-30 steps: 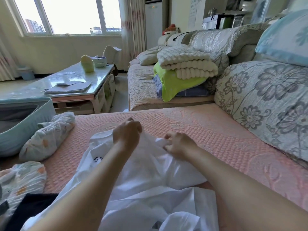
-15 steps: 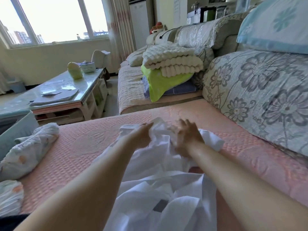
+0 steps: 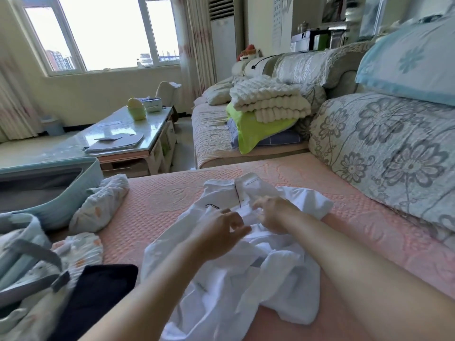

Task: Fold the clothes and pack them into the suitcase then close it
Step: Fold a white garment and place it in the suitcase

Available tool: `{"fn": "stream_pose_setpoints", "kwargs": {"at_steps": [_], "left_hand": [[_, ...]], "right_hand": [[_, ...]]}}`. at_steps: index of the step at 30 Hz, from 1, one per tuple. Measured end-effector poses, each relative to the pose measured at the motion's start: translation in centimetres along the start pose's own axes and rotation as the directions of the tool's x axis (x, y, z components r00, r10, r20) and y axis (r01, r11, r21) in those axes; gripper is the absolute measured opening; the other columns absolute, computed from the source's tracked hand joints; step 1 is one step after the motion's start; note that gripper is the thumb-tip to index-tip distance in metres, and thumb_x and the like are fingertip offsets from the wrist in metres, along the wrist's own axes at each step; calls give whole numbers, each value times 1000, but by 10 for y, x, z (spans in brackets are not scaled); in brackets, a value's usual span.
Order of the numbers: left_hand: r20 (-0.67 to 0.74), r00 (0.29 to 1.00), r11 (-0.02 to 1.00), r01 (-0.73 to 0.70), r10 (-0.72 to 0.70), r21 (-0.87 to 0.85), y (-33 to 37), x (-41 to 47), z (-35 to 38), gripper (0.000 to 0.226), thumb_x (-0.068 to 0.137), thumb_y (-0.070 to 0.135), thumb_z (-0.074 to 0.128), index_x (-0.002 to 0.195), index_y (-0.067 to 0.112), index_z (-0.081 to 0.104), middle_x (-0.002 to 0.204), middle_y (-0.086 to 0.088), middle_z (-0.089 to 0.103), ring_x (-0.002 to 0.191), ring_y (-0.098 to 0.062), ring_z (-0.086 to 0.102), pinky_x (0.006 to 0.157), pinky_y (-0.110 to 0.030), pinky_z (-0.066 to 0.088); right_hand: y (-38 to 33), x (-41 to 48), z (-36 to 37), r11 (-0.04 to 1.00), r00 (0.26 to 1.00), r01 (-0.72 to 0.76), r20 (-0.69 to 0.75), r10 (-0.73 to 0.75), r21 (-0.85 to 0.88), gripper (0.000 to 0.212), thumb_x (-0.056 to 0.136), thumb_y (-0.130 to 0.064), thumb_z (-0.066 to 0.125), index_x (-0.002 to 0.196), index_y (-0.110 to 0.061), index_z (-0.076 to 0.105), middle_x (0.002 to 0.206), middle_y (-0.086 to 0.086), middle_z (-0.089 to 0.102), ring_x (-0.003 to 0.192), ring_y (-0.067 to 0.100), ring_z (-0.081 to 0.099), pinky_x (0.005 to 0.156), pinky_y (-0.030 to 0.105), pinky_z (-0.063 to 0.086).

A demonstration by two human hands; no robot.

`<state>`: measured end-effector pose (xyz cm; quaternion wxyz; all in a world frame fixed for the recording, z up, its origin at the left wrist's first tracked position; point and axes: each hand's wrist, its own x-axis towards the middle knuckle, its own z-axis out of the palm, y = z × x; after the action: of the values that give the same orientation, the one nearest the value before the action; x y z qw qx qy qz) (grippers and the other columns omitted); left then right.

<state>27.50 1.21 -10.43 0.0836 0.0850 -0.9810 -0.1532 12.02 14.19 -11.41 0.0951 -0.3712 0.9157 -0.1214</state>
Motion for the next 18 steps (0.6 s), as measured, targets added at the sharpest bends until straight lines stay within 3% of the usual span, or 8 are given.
{"fn": "stream_pose_setpoints", "kwargs": {"at_steps": [3, 5, 8, 10, 12, 14, 16, 18], "left_hand": [[196, 978, 975, 26, -70, 220, 20, -25, 7, 73, 83, 78, 46, 143, 37, 41, 152, 1, 36, 141, -23, 32, 114, -42, 28], [232, 957, 941, 91, -173, 325, 14, -36, 7, 82, 88, 74, 42, 155, 35, 18, 164, -3, 15, 150, -26, 15, 120, -50, 14], [194, 941, 897, 181, -277, 403, -4, -58, -2, 69, 95, 50, 49, 155, 29, 22, 152, -8, 42, 137, -29, 41, 110, -41, 32], [159, 961, 883, 132, -225, 450, -6, -75, -10, 46, 96, 35, 50, 141, 27, 47, 132, -4, 61, 121, -27, 55, 92, -32, 42], [84, 987, 862, 77, -137, 502, -2, -89, -19, 25, 98, 27, 44, 108, 24, 66, 111, 3, 69, 105, -24, 61, 76, -28, 41], [-11, 997, 896, 68, -70, 438, 1, -94, -27, 31, 97, 30, 36, 83, 25, 63, 95, 7, 68, 90, -23, 60, 80, -29, 46], [-82, 994, 961, 93, -74, 261, 5, -96, -37, 30, 92, 32, 37, 68, 26, 54, 80, 7, 64, 77, -21, 57, 76, -31, 51], [62, 991, 989, 117, -123, 87, 16, -103, -47, 24, 87, 24, 46, 66, 23, 57, 69, 6, 59, 66, -17, 52, 61, -25, 47]], "right_hand": [[-6, -38, -9, 1000, 1000, 0, -6, 0, -6, 37, 91, -19, 52, 122, -35, 65, 136, -2, 59, 116, 21, 58, 100, 31, 46], [-7, -67, -8, 999, 996, -45, 79, 45, -3, 47, 92, -19, 54, 137, -31, 55, 142, 2, 55, 122, 23, 57, 103, 32, 46], [0, -100, -1, 976, 978, -91, 167, 126, -200, 46, 89, -26, 62, 132, -30, 49, 135, 5, 57, 118, 29, 58, 95, 34, 49], [1, -115, -7, 974, 977, -135, 140, 162, -184, 11, 90, -27, 57, 101, -28, 61, 117, 0, 65, 103, 28, 61, 82, 29, 47], [-2, -126, -12, 989, 990, -136, 37, 138, -64, 20, 94, -25, 47, 90, -24, 67, 103, -1, 66, 94, 24, 57, 78, 28, 40], [-9, -138, -17, 996, 987, -81, -135, 85, 36, 26, 93, -22, 40, 74, -20, 58, 84, 0, 58, 87, 25, 51, 77, 32, 35], [-21, -149, -29, 942, 967, 36, -250, 52, 334, 26, 89, -24, 37, 69, -14, 50, 73, 2, 55, 80, 25, 52, 73, 37, 43], [-35, -166, -45, 911, 993, 54, -117, -6, 410, 26, 90, -29, 38, 75, -12, 51, 71, 1, 51, 69, 17, 48, 71, 37, 49]]}}
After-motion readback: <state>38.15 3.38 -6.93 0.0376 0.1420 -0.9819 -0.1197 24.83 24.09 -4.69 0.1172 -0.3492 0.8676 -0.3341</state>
